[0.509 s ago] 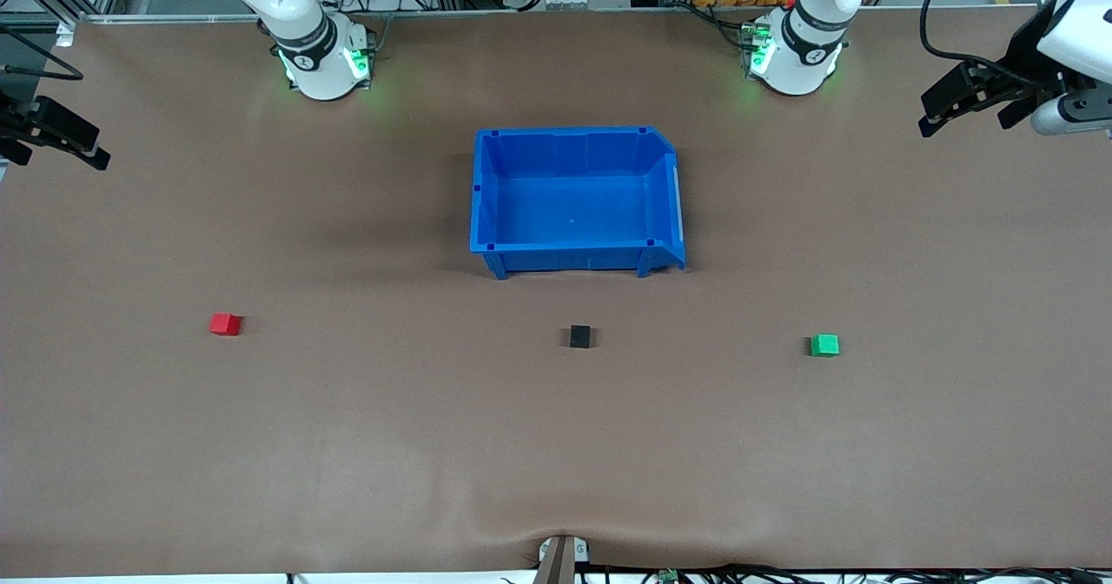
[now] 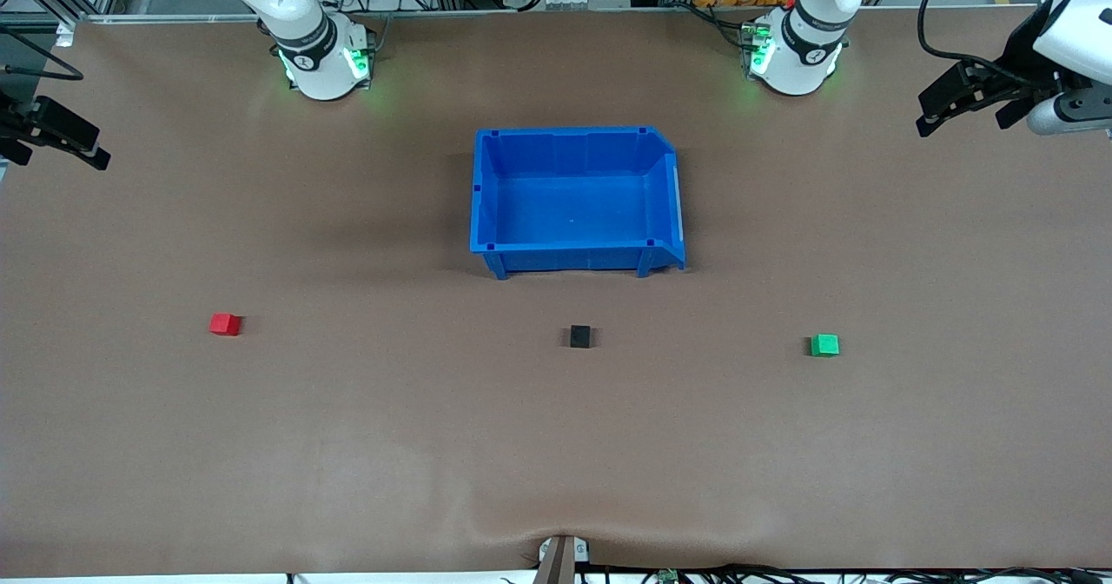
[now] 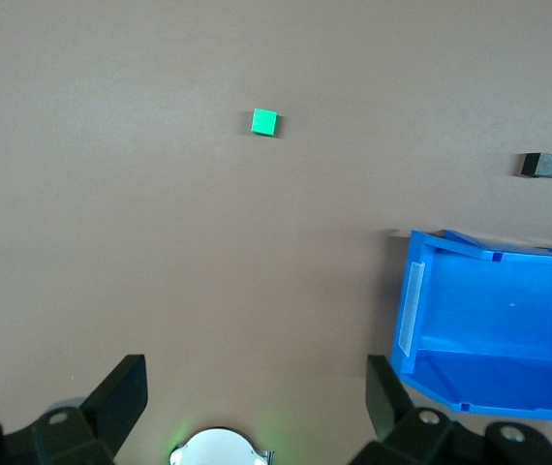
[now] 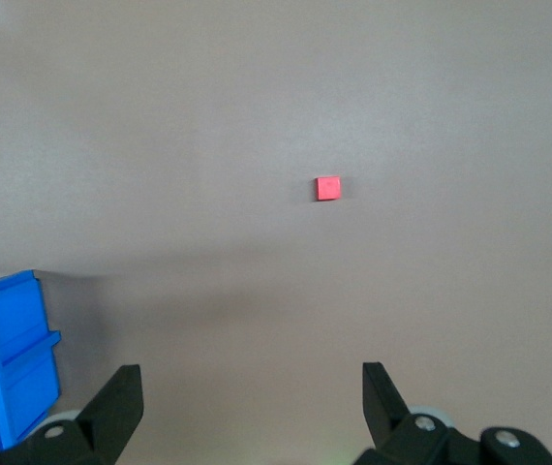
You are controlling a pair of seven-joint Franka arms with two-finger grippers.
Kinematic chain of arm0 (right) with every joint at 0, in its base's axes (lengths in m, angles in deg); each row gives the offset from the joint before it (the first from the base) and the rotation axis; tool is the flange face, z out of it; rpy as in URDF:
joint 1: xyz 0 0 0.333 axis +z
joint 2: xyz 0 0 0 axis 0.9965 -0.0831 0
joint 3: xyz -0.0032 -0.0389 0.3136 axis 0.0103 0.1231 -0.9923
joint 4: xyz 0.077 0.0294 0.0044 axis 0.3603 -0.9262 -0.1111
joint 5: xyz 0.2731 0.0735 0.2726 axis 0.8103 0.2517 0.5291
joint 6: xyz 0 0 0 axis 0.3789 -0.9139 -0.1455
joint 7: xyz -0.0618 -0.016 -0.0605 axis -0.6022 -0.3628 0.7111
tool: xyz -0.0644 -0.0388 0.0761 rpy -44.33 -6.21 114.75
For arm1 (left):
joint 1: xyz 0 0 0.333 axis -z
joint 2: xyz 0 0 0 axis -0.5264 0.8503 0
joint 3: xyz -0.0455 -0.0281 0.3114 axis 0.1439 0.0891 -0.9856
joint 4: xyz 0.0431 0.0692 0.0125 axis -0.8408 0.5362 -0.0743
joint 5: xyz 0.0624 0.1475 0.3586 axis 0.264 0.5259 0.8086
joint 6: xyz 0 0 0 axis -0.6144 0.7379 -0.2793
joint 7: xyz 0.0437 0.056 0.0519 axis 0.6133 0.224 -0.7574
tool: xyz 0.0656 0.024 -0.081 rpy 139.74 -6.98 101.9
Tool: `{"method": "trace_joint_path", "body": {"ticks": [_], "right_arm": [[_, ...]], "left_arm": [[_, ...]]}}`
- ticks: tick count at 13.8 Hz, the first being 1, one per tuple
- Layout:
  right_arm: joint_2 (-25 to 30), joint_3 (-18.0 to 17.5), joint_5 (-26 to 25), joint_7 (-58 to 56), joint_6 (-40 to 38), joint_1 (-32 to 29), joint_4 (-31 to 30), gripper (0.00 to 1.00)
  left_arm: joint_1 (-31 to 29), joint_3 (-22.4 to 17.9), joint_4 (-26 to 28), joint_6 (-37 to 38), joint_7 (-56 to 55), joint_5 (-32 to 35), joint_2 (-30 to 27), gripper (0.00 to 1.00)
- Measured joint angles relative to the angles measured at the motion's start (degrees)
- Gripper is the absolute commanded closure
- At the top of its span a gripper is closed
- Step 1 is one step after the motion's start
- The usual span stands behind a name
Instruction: Attach green and red cubes to black cube
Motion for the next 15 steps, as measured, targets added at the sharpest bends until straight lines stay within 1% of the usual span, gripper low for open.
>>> {"method": "trace_joint_path", "body": {"ticks": [15], "right_arm": [[0.0, 0.0, 0.0, 0.0, 0.0, 0.0, 0.0, 0.0]], "left_arm": [[0.0, 0.1, 0.4, 1.2, 0.0, 0.0, 0.7, 0.0]]}}
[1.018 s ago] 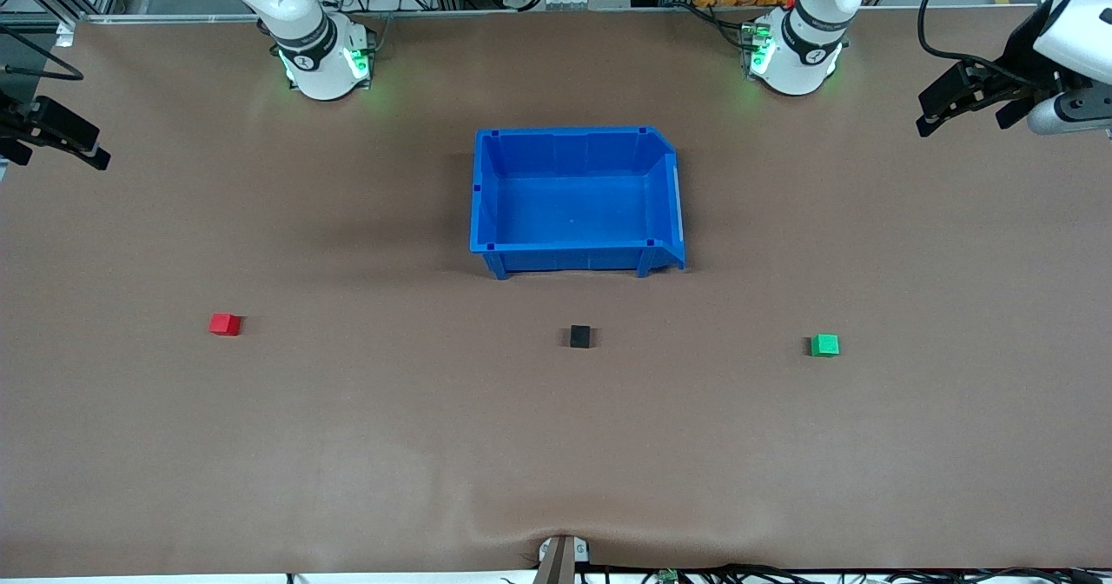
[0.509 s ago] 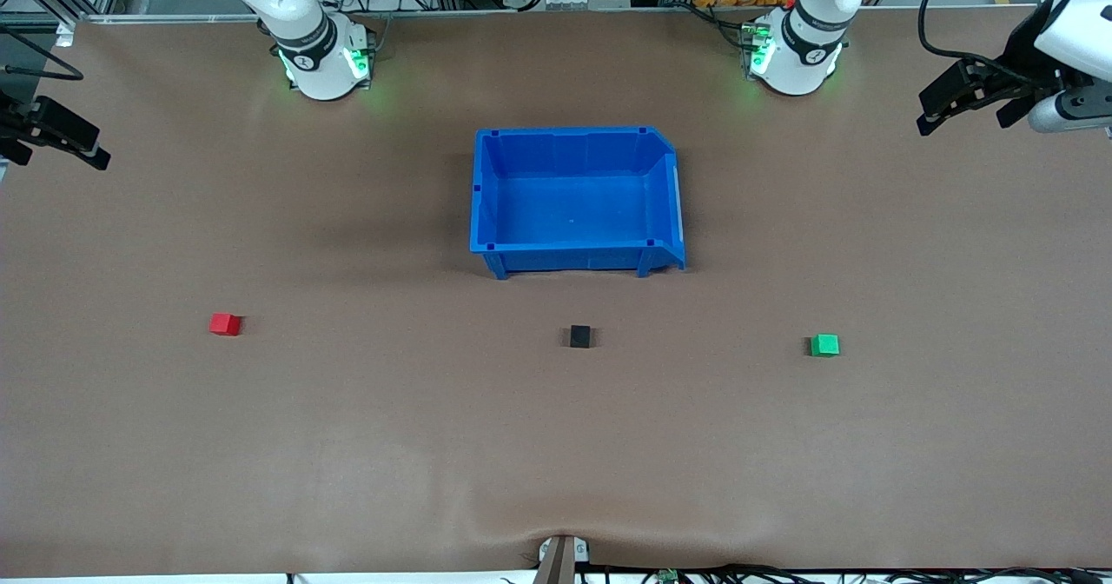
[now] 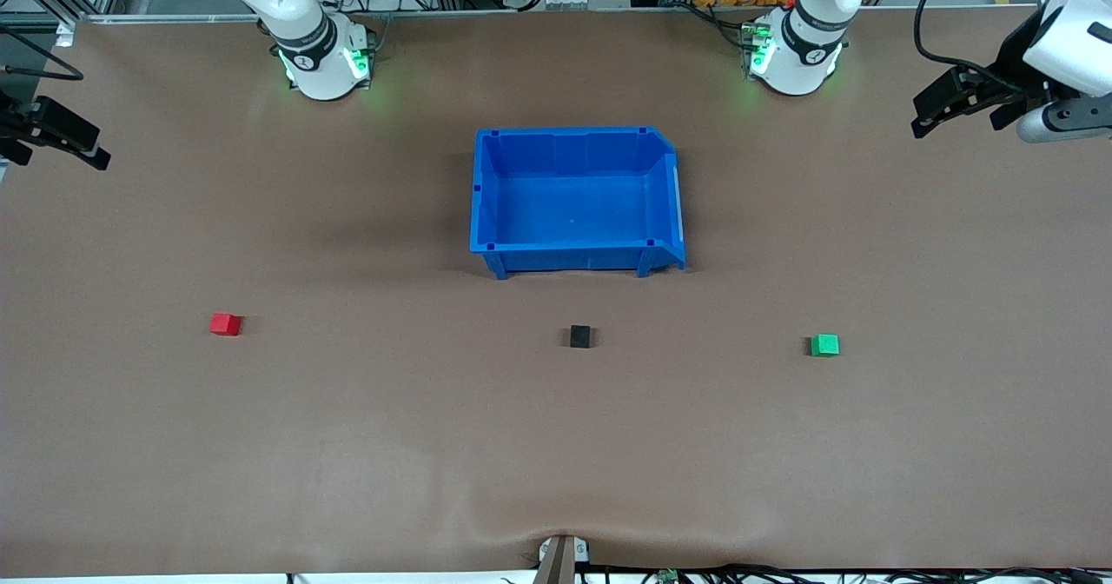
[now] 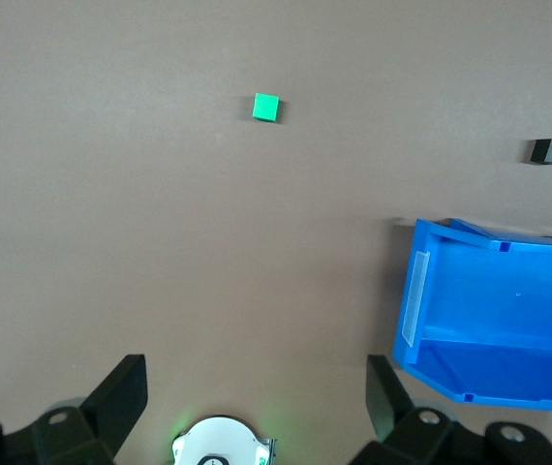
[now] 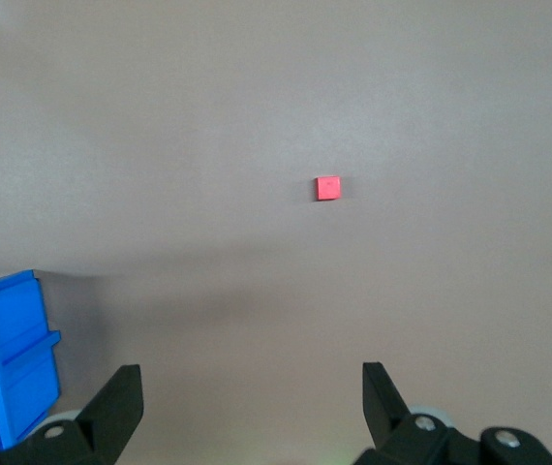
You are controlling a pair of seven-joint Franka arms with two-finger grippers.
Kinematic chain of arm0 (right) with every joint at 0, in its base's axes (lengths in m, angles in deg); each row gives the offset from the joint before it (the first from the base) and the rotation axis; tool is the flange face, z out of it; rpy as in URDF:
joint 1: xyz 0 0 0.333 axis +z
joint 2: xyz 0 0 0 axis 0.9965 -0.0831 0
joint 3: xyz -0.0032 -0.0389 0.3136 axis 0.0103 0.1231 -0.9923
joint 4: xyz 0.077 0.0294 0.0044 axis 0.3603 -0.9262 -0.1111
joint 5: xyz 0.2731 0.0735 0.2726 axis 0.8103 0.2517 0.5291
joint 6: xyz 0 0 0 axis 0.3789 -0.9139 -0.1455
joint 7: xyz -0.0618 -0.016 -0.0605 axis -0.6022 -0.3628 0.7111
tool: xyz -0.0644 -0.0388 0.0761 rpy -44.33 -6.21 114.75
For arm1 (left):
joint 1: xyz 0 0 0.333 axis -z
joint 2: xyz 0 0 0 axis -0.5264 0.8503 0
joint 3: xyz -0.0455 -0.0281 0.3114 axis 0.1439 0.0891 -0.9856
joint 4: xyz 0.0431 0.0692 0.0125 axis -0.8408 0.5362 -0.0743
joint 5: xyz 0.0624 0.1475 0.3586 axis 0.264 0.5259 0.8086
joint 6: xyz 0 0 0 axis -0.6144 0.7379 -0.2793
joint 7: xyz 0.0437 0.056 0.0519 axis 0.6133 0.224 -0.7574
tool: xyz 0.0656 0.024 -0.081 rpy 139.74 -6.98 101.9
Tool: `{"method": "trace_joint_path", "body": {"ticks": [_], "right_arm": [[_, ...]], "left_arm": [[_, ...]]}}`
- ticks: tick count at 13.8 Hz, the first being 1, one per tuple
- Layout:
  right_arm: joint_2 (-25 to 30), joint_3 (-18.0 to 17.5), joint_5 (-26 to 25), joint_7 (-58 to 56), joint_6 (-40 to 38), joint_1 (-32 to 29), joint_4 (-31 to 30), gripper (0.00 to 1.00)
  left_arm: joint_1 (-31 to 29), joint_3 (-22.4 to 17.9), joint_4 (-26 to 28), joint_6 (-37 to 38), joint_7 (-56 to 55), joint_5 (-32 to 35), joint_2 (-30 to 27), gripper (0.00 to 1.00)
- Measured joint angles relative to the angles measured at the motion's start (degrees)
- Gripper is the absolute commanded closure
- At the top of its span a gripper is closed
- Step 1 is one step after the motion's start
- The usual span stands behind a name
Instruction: Attach green and red cubes to black cube
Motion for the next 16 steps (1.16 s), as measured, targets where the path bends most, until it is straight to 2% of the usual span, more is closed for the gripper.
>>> {"method": "trace_joint_path", "body": {"ticks": [12, 16], "right_arm": [[0.0, 0.0, 0.0, 0.0, 0.0, 0.0, 0.0, 0.0], [0.0, 0.0, 0.0, 0.0, 0.0, 0.0, 0.0, 0.0]], "left_arm": [[-0.1, -0.1, 3.2, 0.2, 0.0, 0.0, 0.1, 0.0], [-0.3, -0.1, 6.1, -2.0, 0.0, 0.2, 0.2, 0.0]]}}
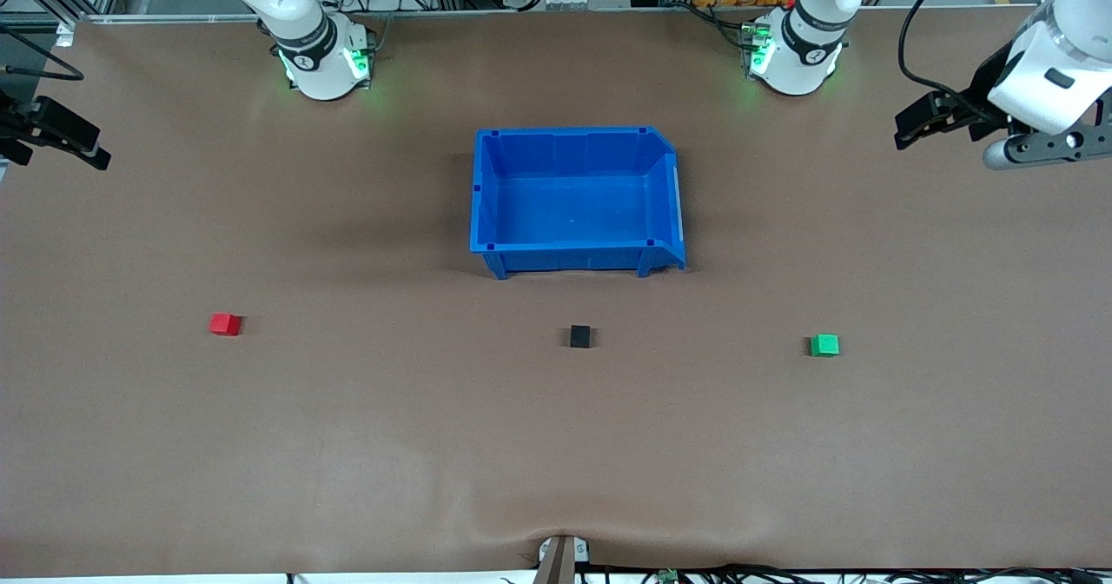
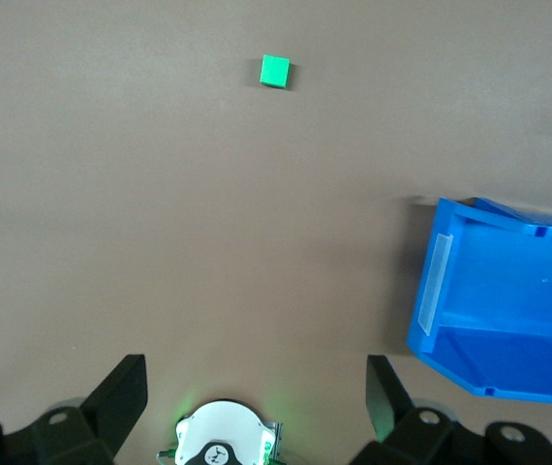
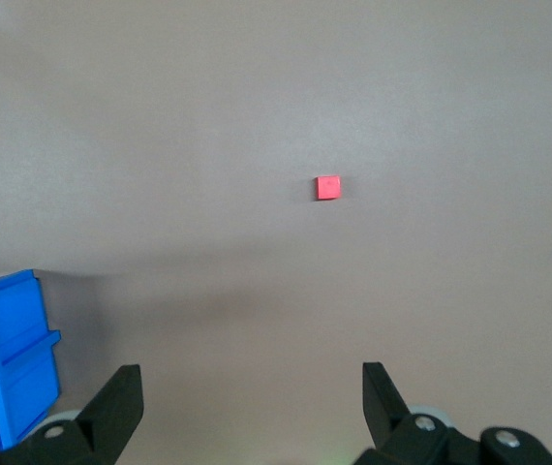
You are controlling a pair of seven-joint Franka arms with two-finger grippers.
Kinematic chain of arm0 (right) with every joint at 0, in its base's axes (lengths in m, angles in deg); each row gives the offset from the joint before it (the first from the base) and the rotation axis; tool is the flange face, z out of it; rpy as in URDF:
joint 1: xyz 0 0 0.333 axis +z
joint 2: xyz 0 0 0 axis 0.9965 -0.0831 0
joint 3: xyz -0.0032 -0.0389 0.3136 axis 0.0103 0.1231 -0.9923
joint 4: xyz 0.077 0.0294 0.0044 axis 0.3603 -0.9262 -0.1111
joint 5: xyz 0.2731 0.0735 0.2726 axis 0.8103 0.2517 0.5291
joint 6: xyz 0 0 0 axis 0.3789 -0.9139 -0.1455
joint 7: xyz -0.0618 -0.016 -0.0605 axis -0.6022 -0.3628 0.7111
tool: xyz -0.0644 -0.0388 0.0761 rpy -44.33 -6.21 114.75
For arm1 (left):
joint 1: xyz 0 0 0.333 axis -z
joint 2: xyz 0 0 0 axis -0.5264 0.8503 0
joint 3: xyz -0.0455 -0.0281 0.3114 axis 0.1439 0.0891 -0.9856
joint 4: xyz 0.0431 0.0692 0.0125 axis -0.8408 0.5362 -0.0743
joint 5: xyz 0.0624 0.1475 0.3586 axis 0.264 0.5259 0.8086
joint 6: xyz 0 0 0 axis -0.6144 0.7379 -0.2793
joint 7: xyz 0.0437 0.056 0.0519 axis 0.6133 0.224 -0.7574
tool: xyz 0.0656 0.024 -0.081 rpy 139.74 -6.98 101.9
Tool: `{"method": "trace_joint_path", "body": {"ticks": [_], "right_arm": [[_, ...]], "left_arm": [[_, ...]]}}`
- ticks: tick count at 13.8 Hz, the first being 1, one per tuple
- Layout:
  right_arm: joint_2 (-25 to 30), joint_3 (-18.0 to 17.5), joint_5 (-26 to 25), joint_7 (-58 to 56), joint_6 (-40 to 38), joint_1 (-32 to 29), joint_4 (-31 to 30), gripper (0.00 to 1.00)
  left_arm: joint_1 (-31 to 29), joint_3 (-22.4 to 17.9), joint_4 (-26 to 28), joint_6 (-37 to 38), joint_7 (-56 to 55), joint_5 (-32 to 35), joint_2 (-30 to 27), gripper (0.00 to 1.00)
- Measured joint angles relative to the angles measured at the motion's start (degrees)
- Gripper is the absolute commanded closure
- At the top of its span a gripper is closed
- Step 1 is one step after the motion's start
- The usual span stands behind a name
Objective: Attach green and red cubes to black cube
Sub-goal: 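Move the open left gripper down toward the green cube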
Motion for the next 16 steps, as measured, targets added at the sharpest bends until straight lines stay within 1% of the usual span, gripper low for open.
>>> {"method": "trace_joint_path", "body": {"ticks": [7, 11, 13, 16], "right_arm": [[0.0, 0.0, 0.0, 0.0, 0.0, 0.0, 0.0, 0.0], [-0.1, 0.1, 0.0, 0.0, 0.1, -0.3, -0.1, 0.0], [-0.2, 0.1, 0.0, 0.0, 0.1, -0.5, -0.1, 0.0], [-0.3, 0.1, 0.0, 0.0, -0.5, -0.6, -0.1, 0.0]], "left_arm": [[-0.7, 0.0, 6.5, -7.6, 0.0, 0.1, 0.2, 0.0], [-0.9, 0.0, 10.6, -13.4, 0.0, 1.3, 0.5, 0.0], [-1.0, 0.0, 12.1, -15.5, 0.0, 1.3, 1.6, 0.0], [-1.7, 0.0, 12.5, -18.0, 0.0, 1.4, 4.2, 0.0]]}}
